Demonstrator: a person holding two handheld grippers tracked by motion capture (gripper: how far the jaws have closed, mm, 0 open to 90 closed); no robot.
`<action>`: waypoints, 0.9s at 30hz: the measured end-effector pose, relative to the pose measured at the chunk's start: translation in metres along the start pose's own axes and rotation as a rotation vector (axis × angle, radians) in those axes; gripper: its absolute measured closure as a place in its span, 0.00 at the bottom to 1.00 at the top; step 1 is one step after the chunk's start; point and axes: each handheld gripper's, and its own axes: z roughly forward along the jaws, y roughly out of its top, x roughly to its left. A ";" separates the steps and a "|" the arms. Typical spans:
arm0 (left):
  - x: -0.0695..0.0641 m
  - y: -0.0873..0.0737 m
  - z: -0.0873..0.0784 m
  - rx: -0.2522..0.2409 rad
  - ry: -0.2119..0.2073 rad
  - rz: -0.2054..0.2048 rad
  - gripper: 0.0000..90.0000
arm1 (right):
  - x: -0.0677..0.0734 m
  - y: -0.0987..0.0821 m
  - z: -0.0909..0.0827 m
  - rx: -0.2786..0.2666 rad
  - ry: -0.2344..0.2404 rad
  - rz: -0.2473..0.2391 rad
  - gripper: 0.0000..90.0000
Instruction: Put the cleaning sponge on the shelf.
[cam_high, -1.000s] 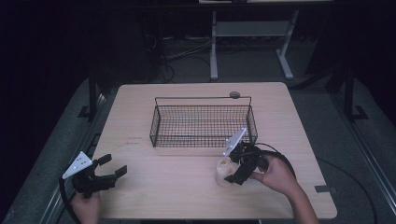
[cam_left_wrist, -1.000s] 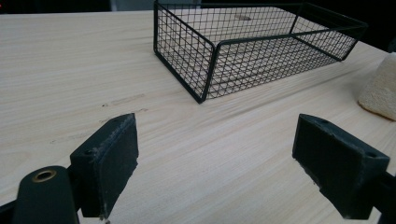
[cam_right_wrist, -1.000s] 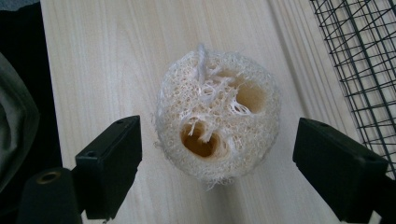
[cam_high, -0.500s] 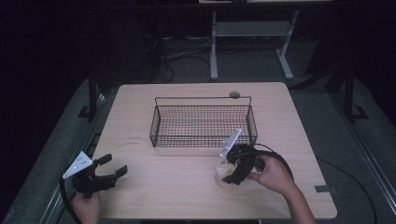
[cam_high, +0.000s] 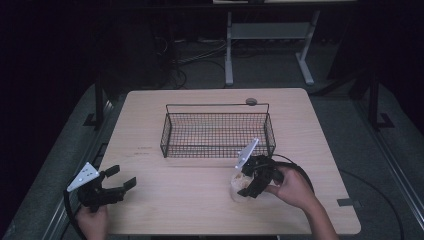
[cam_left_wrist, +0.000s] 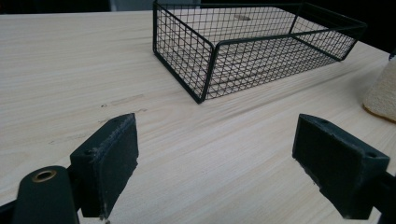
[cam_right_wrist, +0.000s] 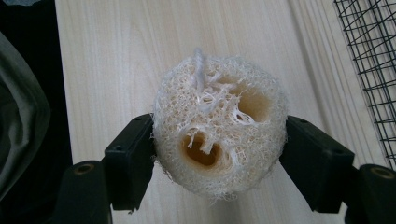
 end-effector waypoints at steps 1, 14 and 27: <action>0.000 0.000 0.000 0.000 0.000 0.000 0.15 | 0.000 0.000 0.000 0.000 0.000 0.000 0.32; -0.001 0.000 0.001 0.003 0.001 0.004 0.15 | 0.001 -0.002 -0.009 -0.028 0.006 0.001 0.32; -0.001 0.000 0.001 0.003 0.000 0.001 0.15 | 0.001 0.003 -0.016 -0.030 -0.003 -0.008 0.32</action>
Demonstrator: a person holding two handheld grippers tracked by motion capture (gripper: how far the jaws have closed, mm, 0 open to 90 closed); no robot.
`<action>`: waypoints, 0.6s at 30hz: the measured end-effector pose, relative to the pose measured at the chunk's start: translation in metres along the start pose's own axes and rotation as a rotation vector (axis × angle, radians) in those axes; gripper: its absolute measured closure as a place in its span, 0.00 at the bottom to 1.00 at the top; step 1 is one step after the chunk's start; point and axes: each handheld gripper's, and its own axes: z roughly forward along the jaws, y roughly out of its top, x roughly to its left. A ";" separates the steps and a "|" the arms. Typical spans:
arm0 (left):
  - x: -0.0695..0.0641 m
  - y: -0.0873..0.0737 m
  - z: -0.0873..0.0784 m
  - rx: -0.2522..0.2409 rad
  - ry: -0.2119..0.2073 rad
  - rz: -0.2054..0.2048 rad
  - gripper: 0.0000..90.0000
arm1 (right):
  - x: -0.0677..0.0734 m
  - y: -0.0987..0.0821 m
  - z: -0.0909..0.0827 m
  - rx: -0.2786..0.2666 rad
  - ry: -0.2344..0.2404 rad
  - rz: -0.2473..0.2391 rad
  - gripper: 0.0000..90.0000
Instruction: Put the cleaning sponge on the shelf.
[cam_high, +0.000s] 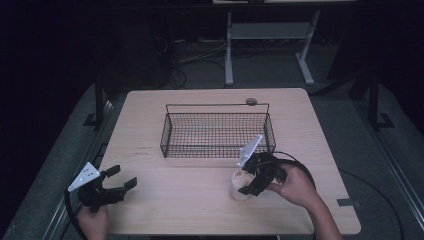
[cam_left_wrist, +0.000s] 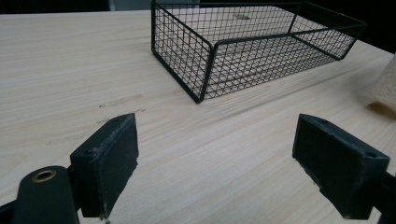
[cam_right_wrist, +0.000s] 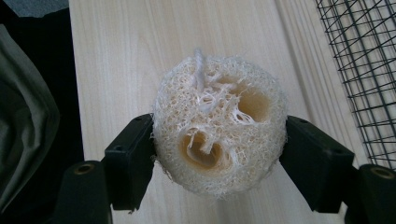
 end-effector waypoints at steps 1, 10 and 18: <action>0.000 0.000 0.000 -0.001 0.000 0.001 0.15 | 0.000 0.001 -0.001 0.001 0.000 0.001 0.32; 0.000 0.000 0.000 0.000 0.000 0.000 0.15 | -0.001 0.006 -0.010 -0.017 -0.002 -0.002 0.32; 0.000 0.000 0.000 -0.002 0.001 0.004 0.15 | -0.004 0.013 -0.018 -0.019 -0.002 -0.007 0.32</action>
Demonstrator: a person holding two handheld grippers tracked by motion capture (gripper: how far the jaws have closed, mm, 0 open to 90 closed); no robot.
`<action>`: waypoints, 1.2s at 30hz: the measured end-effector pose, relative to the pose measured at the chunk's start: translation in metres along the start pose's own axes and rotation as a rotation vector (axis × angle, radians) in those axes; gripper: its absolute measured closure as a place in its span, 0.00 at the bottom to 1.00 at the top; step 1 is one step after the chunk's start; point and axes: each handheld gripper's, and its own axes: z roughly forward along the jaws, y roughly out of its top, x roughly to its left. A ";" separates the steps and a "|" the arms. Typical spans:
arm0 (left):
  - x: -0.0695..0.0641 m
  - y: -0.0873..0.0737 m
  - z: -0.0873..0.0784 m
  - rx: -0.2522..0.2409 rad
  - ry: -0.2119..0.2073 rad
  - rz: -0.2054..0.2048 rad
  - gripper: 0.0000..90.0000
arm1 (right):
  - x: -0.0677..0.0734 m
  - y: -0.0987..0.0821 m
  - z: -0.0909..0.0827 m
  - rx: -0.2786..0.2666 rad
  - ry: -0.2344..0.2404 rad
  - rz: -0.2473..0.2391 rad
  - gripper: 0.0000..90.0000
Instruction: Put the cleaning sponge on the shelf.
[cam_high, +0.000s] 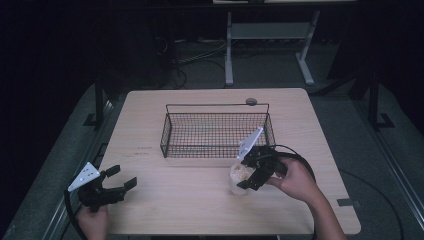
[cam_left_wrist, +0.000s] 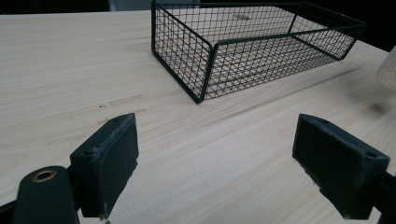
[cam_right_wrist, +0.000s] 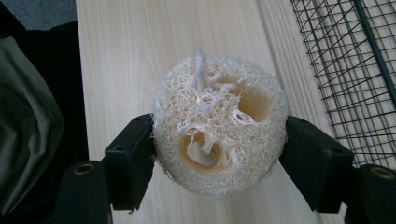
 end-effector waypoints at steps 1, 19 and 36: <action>0.000 0.000 0.000 -0.001 0.001 0.000 0.15 | -0.001 0.002 -0.002 0.000 -0.003 -0.001 0.32; 0.001 0.000 -0.001 -0.007 0.001 -0.003 0.15 | -0.007 0.026 -0.021 -0.009 -0.006 -0.035 0.32; 0.000 0.001 0.000 -0.008 -0.001 -0.003 0.15 | -0.025 0.038 -0.032 -0.011 0.002 -0.014 0.32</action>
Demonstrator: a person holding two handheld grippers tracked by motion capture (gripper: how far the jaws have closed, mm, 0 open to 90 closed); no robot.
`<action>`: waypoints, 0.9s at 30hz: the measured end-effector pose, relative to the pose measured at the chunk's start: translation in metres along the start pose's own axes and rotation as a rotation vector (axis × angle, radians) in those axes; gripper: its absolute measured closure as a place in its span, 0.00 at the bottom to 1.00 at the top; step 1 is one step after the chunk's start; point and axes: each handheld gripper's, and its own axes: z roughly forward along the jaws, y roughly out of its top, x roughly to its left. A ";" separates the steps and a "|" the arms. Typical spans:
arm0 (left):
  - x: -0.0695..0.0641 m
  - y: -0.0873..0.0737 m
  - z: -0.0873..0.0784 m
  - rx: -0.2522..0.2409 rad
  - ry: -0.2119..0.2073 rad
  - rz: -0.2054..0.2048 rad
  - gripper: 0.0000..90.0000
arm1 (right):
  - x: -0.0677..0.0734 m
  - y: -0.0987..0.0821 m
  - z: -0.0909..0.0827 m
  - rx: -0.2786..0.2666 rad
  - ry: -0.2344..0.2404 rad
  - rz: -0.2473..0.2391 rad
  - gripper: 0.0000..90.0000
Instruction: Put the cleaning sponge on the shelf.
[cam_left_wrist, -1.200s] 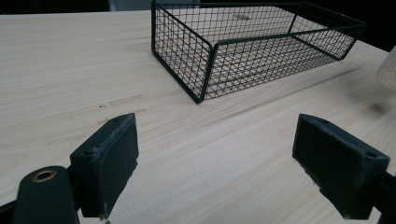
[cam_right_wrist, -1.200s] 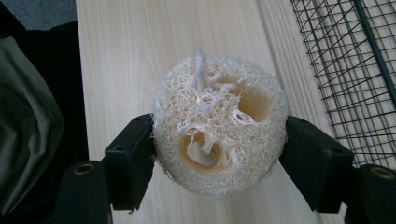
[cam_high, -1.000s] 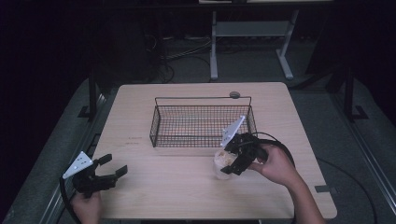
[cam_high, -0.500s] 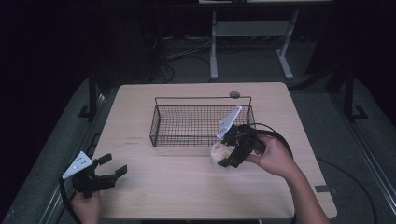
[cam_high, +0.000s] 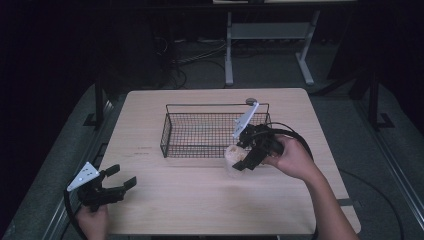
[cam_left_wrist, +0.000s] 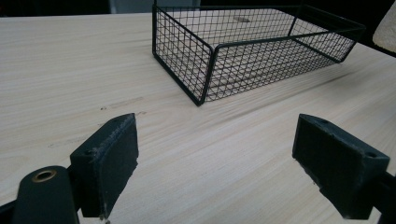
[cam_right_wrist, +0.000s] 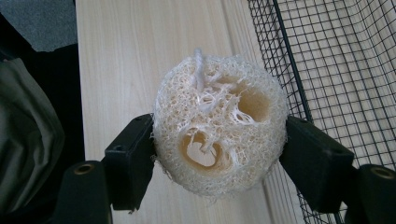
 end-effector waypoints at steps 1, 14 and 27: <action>0.000 0.000 0.000 0.000 0.001 -0.001 0.15 | 0.000 0.001 -0.001 0.004 -0.002 0.000 0.32; 0.000 0.000 0.000 -0.003 0.001 0.000 0.15 | -0.013 0.013 -0.007 -0.010 -0.008 0.009 0.32; 0.000 0.000 0.000 -0.002 0.000 -0.001 0.15 | -0.029 0.020 -0.008 -0.004 -0.002 0.022 0.32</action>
